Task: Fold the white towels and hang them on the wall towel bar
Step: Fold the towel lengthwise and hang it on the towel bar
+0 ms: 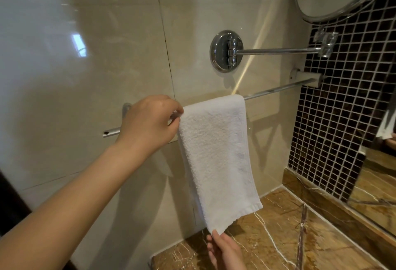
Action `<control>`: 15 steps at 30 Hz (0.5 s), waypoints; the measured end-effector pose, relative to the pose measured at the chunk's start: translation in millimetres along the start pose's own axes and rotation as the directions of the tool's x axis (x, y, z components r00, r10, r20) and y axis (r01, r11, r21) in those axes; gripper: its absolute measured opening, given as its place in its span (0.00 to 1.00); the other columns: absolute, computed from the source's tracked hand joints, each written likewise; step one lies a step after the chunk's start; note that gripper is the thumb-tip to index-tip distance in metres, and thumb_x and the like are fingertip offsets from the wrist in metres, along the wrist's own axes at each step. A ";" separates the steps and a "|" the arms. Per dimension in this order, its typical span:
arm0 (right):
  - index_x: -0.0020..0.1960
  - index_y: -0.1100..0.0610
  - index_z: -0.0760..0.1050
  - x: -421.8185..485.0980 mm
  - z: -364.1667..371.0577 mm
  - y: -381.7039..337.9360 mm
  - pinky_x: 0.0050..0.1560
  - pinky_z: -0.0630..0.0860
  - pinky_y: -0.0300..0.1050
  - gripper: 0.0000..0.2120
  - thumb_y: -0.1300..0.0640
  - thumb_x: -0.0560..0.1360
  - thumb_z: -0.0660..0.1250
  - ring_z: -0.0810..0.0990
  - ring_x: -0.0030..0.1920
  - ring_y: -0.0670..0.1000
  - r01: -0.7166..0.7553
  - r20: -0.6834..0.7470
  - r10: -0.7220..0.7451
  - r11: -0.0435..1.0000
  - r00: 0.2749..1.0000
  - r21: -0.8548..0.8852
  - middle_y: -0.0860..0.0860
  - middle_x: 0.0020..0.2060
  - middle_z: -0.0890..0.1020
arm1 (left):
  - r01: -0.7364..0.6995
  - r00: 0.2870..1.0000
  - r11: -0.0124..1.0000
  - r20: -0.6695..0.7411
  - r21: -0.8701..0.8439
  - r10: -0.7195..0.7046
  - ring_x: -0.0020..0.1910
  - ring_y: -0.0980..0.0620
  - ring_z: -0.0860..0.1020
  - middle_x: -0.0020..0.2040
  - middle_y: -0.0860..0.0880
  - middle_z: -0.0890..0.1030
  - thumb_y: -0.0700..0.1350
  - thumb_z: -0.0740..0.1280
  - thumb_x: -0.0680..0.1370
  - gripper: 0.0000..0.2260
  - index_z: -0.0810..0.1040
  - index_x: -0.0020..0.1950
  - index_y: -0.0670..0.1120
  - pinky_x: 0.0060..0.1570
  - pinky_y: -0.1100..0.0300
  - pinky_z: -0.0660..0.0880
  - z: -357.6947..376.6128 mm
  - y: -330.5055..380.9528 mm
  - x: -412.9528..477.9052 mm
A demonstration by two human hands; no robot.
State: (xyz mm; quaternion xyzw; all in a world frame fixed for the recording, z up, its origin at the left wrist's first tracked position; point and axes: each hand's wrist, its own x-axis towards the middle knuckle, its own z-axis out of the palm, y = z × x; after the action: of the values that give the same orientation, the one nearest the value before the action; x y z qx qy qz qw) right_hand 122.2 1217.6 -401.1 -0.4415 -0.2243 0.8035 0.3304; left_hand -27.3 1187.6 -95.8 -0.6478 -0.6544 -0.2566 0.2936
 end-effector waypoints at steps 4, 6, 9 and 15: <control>0.41 0.62 0.78 2.7 -4.6 -5.4 0.26 0.70 0.35 0.05 0.65 0.76 0.67 0.75 0.22 0.45 0.011 0.005 -0.011 1.000 1.000 0.016 0.52 0.26 0.81 | -0.013 0.999 1.000 -0.033 0.024 0.013 0.45 0.46 0.80 0.43 0.50 0.83 0.40 0.68 0.72 0.07 0.83 0.46 0.48 0.33 0.60 0.67 3.9 7.7 5.0; 0.41 0.62 0.77 3.4 -6.0 -8.5 0.29 0.69 0.37 0.06 0.65 0.76 0.66 0.75 0.21 0.45 0.014 0.007 -0.014 1.000 1.000 0.024 0.52 0.26 0.81 | -0.031 0.999 0.999 -0.030 0.009 0.031 0.45 0.46 0.80 0.43 0.49 0.83 0.39 0.68 0.72 0.07 0.83 0.47 0.47 0.35 0.60 0.68 6.4 10.2 7.7; 0.40 0.62 0.76 3.7 -7.7 -13.5 0.33 0.67 0.39 0.06 0.65 0.76 0.67 0.75 0.20 0.45 0.020 -0.003 -0.020 0.999 1.000 0.035 0.52 0.25 0.80 | -0.032 0.999 0.999 -0.029 0.011 0.033 0.45 0.45 0.80 0.44 0.49 0.83 0.39 0.67 0.72 0.07 0.83 0.47 0.46 0.37 0.59 0.67 11.2 12.5 11.6; 0.40 0.62 0.76 7.8 -14.0 -21.3 0.31 0.68 0.38 0.06 0.65 0.76 0.67 0.75 0.21 0.44 0.035 -0.021 -0.034 0.999 0.999 0.038 0.51 0.25 0.81 | -0.053 0.998 0.999 -0.027 -0.011 0.053 0.44 0.43 0.80 0.43 0.47 0.83 0.39 0.68 0.71 0.07 0.83 0.46 0.46 0.39 0.54 0.74 21.6 18.3 20.5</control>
State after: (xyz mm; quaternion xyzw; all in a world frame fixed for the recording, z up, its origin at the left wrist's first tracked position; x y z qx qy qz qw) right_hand 138.3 1238.7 -398.8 -0.4394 -0.2133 0.7972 0.3549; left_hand -10.0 1217.9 -97.0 -0.6632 -0.6314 -0.2614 0.3052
